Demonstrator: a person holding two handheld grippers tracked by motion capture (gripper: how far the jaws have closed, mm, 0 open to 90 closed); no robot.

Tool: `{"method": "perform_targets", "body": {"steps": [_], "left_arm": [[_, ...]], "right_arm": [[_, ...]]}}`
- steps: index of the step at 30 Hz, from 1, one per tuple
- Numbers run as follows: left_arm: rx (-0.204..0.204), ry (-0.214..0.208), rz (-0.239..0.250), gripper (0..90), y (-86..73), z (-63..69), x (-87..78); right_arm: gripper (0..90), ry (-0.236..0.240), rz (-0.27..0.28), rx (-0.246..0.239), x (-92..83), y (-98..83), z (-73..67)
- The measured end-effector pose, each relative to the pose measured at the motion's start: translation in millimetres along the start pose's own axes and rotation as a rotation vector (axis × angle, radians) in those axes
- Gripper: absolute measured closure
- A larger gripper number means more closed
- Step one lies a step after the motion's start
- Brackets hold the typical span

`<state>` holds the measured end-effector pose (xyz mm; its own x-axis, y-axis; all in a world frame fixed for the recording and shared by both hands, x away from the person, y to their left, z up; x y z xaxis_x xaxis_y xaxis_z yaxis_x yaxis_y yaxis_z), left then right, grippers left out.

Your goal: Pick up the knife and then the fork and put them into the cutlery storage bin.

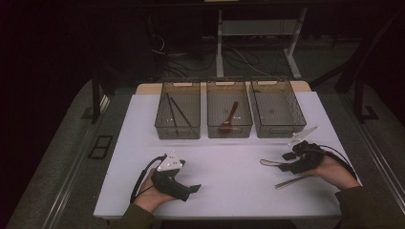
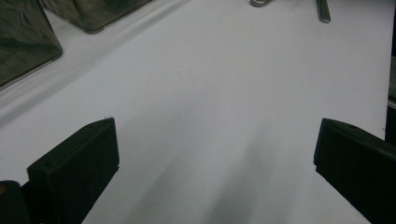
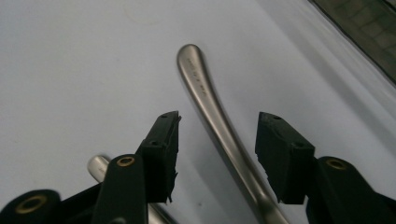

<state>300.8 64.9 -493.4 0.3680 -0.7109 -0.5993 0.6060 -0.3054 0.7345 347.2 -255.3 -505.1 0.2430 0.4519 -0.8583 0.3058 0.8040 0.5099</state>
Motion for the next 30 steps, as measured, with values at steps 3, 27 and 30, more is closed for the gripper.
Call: {"method": "perform_targets", "body": {"steps": [3,27,30], "left_arm": [[0.005,-0.001,-0.004,0.0,-0.3,0.1,-0.1],[0.011,-0.004,-0.009,0.0,-1.2,0.4,0.7],[0.012,-0.004,-0.010,0.0,-1.3,0.4,0.9]], "right_arm": [[49.7,0.015,-0.041,-0.035,-1.4,-3.4,2.0],[68.9,0.077,-0.277,-0.223,8.1,-14.1,10.9],[69.0,0.087,-0.299,-0.233,9.1,-13.3,11.0]]}}
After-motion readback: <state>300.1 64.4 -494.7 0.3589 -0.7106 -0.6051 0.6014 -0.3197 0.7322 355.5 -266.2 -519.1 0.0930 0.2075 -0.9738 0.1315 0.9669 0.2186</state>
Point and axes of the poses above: each handheld gripper's, and its own axes: x roughly forward along the jaws, y roughly out of its top, z roughly to its right, the point moved 10 cm from there along x, roughly forward along the jaws, and after that the axes turned 15 degrees about -x, right-handed, at the moved point
